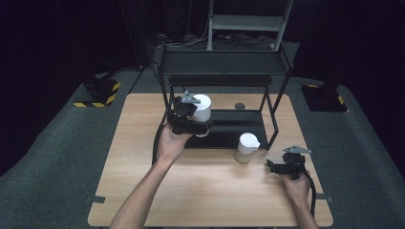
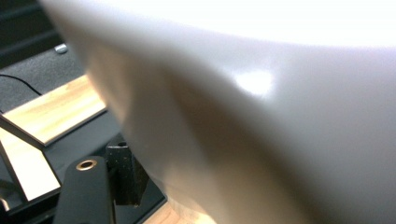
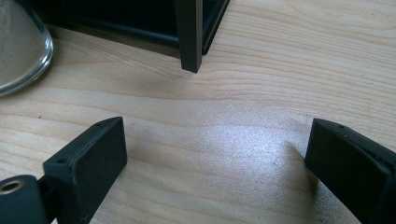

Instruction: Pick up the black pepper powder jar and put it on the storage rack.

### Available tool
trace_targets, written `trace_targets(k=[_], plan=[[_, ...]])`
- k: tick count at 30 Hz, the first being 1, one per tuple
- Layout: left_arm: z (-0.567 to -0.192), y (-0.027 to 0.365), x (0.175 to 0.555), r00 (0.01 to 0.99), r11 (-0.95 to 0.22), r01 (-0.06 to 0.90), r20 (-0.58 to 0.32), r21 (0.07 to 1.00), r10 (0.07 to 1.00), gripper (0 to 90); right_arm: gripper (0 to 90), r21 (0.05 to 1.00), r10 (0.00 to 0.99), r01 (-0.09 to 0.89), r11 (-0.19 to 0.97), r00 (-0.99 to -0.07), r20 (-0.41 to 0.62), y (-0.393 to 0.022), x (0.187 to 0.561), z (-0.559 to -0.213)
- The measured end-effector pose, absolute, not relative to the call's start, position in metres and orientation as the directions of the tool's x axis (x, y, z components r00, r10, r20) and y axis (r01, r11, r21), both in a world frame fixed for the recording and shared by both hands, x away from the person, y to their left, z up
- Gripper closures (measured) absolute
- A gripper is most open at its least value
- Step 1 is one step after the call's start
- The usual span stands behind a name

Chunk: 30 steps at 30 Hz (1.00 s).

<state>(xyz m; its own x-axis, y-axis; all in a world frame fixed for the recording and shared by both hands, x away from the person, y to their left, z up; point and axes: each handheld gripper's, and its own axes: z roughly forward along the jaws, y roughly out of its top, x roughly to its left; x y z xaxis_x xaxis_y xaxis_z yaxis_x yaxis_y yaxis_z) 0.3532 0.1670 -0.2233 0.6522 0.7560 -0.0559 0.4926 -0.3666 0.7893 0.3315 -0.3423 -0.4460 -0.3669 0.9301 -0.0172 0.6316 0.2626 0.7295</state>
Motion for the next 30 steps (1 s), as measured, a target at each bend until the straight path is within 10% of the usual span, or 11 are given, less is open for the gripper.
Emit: trace_targets(k=[30], plan=[[-0.117,0.156,0.390,0.659,-0.387,0.485,-0.038,0.784,0.751,30.7,4.9,0.728,0.931,0.634,0.261,-0.365,-0.015,-0.342,0.332,-0.446]])
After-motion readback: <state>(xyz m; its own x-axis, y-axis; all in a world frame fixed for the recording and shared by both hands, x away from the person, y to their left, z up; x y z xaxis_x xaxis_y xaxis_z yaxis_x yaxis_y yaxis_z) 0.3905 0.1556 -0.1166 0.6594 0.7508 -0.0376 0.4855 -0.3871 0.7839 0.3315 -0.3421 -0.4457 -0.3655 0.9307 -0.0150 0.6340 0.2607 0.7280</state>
